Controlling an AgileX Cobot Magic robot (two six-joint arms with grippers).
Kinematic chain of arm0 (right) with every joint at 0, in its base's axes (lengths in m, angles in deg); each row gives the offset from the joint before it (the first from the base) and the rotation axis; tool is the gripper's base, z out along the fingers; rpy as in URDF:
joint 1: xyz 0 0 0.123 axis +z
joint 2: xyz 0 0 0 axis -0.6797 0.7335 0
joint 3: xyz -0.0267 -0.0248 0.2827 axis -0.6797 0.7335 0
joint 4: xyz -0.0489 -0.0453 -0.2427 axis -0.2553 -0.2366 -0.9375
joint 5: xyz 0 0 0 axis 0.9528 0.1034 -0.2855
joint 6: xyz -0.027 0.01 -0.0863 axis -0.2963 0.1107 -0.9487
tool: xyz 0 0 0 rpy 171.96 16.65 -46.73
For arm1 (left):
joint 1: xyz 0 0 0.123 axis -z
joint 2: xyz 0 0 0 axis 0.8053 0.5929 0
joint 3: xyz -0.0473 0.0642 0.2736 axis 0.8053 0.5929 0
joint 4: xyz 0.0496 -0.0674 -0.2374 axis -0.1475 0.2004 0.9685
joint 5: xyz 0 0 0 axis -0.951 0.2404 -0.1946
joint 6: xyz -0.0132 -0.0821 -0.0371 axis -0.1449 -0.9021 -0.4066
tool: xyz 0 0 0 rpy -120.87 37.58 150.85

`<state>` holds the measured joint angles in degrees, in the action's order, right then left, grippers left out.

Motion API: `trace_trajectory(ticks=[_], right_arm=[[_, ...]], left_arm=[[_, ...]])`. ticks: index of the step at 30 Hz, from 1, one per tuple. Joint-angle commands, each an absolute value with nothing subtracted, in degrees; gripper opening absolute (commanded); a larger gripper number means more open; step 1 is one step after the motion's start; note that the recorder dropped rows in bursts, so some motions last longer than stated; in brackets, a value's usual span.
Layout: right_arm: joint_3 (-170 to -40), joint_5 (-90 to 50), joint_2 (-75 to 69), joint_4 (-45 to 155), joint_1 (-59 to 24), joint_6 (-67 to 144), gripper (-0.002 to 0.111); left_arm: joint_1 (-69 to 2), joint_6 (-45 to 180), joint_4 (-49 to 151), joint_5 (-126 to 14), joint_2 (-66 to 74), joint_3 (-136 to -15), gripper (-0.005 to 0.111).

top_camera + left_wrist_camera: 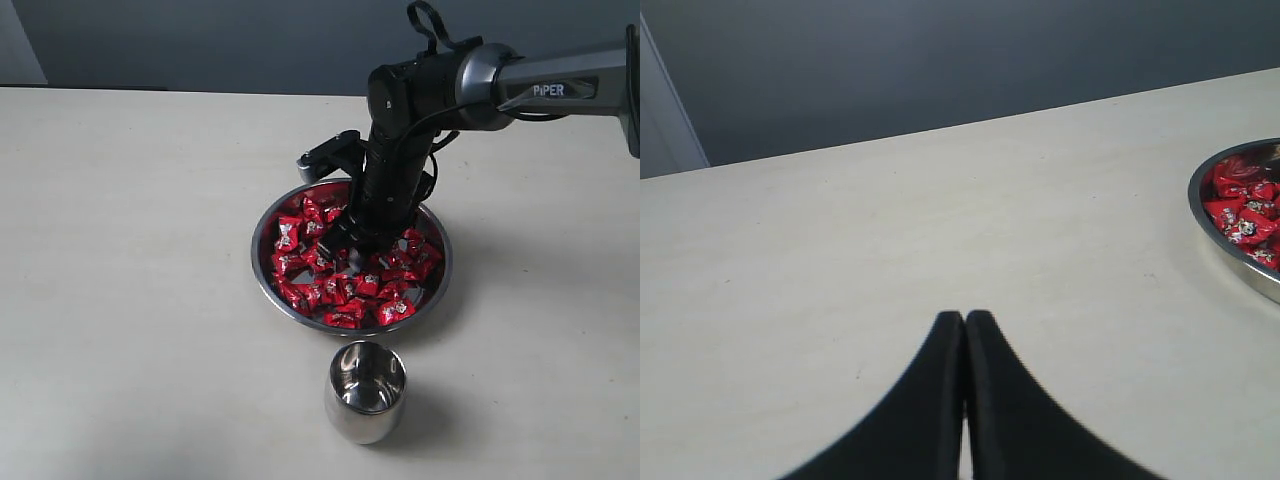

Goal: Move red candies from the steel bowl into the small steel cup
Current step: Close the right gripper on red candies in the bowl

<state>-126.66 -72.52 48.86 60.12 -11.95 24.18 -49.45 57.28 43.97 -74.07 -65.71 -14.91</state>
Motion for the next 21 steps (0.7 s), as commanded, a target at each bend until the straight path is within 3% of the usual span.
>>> trace_trajectory(ticks=[1, 21], right_arm=[[-127.1, -72.0, 48.8, 59.4, -12.1, 24.7, 0.045], [-127.1, -73.5, 48.8, 59.5, -12.1, 25.4, 0.043]], left_arm=[[-49.6, 57.0, 43.8, -73.7, -66.0, -14.6, 0.0], [-49.6, 57.0, 43.8, -73.7, -66.0, -14.6, 0.0]])
